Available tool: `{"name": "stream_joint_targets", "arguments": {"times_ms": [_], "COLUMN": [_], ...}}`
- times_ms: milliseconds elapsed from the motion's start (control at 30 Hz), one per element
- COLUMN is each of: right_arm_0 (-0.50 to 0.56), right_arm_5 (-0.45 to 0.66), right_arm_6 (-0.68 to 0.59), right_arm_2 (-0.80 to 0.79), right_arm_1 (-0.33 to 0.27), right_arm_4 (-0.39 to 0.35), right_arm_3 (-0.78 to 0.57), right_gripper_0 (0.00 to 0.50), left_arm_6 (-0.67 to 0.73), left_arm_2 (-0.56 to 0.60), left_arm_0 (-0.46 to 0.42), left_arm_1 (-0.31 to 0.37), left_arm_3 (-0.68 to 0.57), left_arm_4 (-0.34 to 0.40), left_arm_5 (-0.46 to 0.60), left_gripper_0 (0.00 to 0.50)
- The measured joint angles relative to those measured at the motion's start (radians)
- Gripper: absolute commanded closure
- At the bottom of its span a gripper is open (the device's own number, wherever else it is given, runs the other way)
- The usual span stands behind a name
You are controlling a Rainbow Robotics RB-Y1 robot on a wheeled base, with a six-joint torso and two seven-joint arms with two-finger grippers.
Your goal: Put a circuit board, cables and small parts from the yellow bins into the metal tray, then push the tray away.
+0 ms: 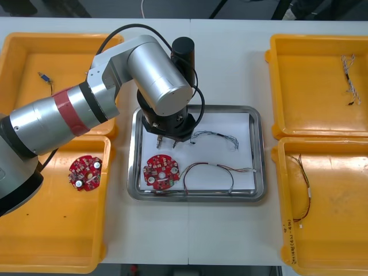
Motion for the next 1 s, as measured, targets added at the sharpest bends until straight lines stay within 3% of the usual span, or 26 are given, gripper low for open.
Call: {"name": "stream_joint_targets", "arguments": {"times_ms": [467, 1000], "right_arm_0": [0.001, 0.001], "right_arm_5": [0.0, 0.0], "right_arm_6": [-0.006, -0.037], "right_arm_2": [0.0, 0.0], "right_arm_1": [0.0, 0.0], "right_arm_4": [0.0, -0.002], "right_arm_3": [0.0, -0.001], "right_gripper_0": [0.0, 0.0], "left_arm_6": [0.005, 0.005], "left_arm_2": [0.011, 0.218], "left_arm_0": [0.0, 0.0], "left_arm_1": [0.001, 0.041], "left_arm_3": [-0.026, -0.149], "left_arm_4": [0.007, 0.049], "left_arm_5": [0.007, 0.177], "left_gripper_0": [0.0, 0.0]}}
